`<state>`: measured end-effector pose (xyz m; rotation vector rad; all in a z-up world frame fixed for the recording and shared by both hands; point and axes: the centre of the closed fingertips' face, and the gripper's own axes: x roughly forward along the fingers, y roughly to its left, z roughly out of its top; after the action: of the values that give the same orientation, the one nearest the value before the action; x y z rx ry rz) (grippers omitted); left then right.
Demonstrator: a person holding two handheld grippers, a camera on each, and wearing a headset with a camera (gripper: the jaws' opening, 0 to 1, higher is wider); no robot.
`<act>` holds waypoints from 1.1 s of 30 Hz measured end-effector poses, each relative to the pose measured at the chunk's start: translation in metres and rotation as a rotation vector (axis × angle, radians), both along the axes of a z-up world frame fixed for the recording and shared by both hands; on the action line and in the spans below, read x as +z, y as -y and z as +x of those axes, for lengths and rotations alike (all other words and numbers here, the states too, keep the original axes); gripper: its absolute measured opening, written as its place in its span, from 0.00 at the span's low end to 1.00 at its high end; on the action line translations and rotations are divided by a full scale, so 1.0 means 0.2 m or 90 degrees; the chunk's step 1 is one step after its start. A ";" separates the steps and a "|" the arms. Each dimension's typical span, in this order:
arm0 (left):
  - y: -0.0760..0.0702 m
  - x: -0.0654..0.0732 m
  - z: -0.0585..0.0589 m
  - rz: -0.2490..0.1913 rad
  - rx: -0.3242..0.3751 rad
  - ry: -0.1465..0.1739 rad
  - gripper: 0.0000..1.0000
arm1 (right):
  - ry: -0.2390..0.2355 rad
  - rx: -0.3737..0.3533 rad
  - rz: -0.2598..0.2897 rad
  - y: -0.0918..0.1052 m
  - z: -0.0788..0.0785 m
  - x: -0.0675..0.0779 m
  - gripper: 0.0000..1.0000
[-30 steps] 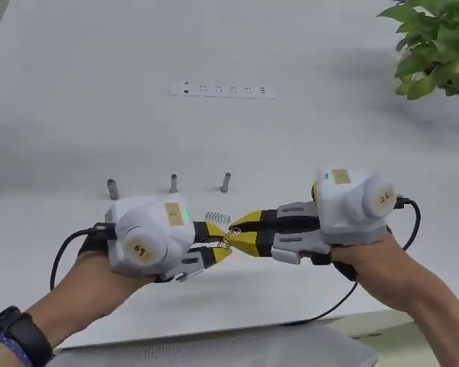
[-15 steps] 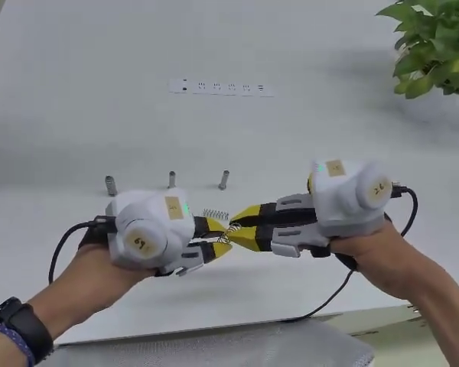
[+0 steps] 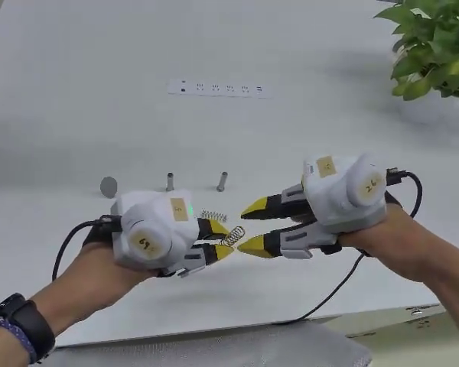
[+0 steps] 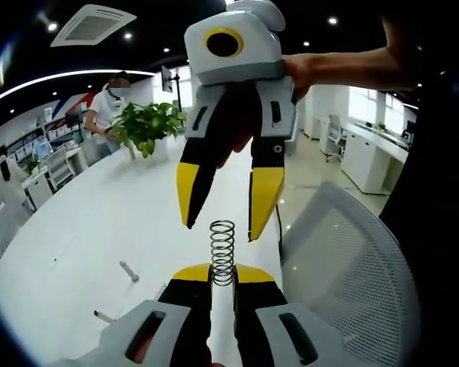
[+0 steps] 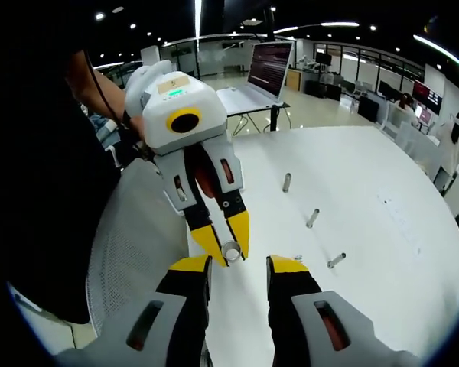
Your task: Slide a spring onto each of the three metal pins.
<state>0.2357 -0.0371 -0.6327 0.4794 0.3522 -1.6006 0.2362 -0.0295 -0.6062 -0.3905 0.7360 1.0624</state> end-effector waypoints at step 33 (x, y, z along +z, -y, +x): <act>0.04 0.00 -0.05 0.007 -0.037 0.015 0.02 | 0.002 0.172 -0.114 -0.05 -0.06 -0.08 0.09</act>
<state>0.2265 -0.0447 -0.6324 0.5209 0.3324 -1.6490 0.2246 -0.0192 -0.6213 -0.6589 0.7931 1.2518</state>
